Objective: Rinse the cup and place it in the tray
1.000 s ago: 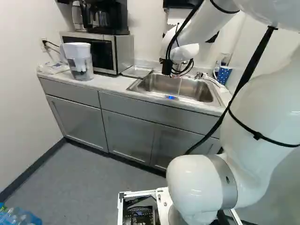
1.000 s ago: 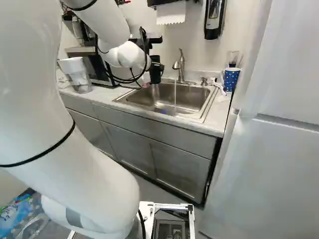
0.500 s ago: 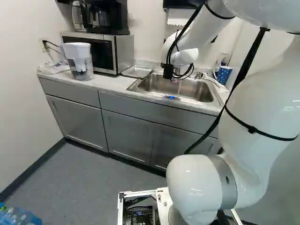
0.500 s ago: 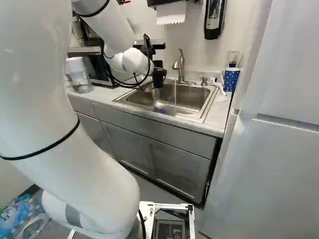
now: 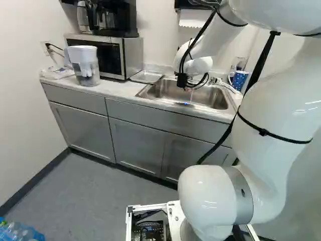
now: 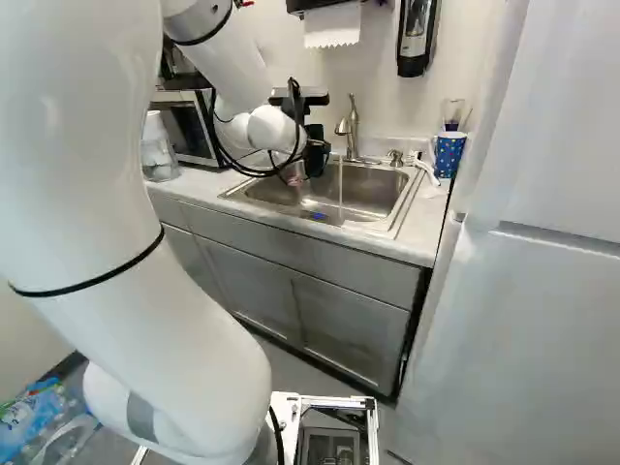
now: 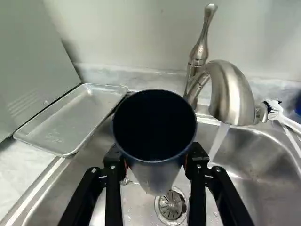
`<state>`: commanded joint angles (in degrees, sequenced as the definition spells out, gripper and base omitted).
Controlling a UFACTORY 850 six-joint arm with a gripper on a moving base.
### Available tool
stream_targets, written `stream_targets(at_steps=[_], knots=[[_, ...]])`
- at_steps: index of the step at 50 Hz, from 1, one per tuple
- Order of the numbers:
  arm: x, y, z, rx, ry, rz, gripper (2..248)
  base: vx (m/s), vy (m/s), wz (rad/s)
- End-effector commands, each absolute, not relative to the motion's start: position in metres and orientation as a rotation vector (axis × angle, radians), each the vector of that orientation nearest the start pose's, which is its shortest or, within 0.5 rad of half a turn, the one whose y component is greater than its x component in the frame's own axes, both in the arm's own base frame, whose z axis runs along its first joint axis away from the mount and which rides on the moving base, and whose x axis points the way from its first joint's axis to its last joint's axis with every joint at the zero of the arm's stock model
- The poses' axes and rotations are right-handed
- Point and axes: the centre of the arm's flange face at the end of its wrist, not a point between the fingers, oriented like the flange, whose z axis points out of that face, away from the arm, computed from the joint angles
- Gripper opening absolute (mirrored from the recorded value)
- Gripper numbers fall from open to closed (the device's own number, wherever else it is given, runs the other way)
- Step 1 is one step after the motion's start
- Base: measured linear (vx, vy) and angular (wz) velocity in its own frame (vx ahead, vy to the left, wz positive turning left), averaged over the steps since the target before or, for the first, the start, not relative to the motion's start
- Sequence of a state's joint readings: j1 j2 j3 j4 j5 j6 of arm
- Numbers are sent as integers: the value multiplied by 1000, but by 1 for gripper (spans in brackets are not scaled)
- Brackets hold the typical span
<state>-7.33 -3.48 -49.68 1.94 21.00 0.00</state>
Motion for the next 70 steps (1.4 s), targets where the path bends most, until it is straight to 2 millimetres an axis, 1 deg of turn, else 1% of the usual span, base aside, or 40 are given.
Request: stream_targets(at_steps=[21,40,58,70], knots=[[519,-78,513,-2666,250,-1784,126,0,0,0],[521,-79,491,-2701,255,-1728,126,0,0,0],[522,-89,471,-2738,282,-1678,126,0,0,0],[519,-101,471,-2746,316,-1683,126,0,0,0]])
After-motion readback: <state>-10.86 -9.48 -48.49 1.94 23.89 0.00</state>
